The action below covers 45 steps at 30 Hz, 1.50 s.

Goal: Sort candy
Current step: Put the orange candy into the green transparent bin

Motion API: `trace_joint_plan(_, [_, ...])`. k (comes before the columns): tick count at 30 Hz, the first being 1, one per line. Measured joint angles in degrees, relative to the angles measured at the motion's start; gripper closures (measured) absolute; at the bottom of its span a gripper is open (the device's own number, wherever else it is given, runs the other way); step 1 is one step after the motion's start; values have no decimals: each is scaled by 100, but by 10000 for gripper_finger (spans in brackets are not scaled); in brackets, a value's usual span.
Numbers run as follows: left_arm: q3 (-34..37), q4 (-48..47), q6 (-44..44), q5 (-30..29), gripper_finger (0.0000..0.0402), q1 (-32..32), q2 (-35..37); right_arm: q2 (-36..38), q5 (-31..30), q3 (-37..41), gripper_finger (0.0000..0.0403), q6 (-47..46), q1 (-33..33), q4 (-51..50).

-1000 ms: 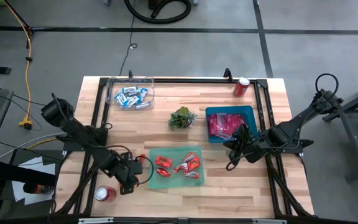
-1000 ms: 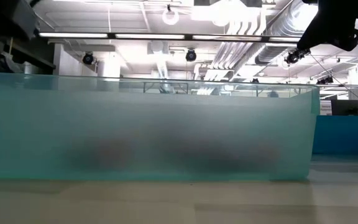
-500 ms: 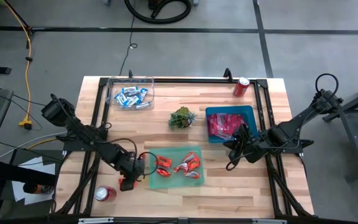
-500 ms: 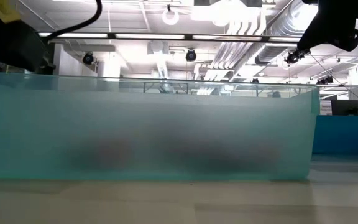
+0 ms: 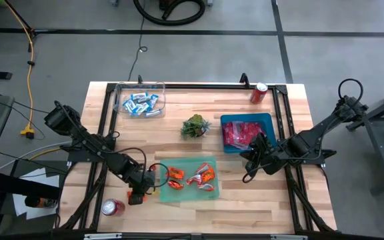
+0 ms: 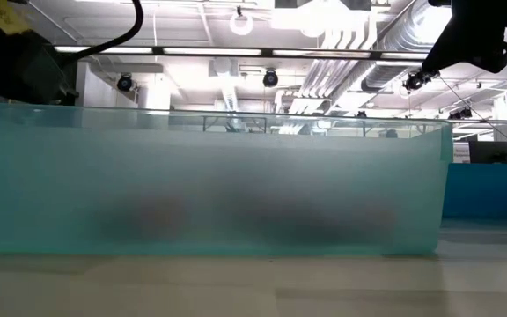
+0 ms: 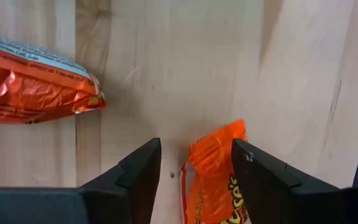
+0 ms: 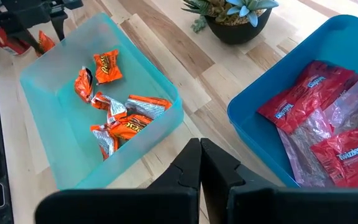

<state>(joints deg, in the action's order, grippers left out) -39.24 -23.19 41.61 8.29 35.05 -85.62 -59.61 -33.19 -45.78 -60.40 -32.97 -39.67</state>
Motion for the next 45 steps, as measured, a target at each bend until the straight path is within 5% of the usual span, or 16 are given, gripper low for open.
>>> trace_joint_plan(15, [0, -7, -98, 375, 390, -6, 0, 0, -2, 0, 403, 4, 0, -1])
trace_joint_plan(26, [-219, -693, 264, 703, 401, -477, 796, 0, -2, 0, 403, 4, 0, -22])
trace_joint_plan(30, [-491, -1102, 270, 101, 401, -734, 1607, 0, -2, 0, 403, 4, 0, -40])
trace_joint_plan(38, [-999, -1211, 325, -2273, 402, -1178, 2781, -2, -4, 2, 403, -9, 0, -36])
trace_joint_plan(45, [-1049, 621, -390, -3164, 401, -1357, 2874, -2, -4, 2, 403, -15, 0, -14])
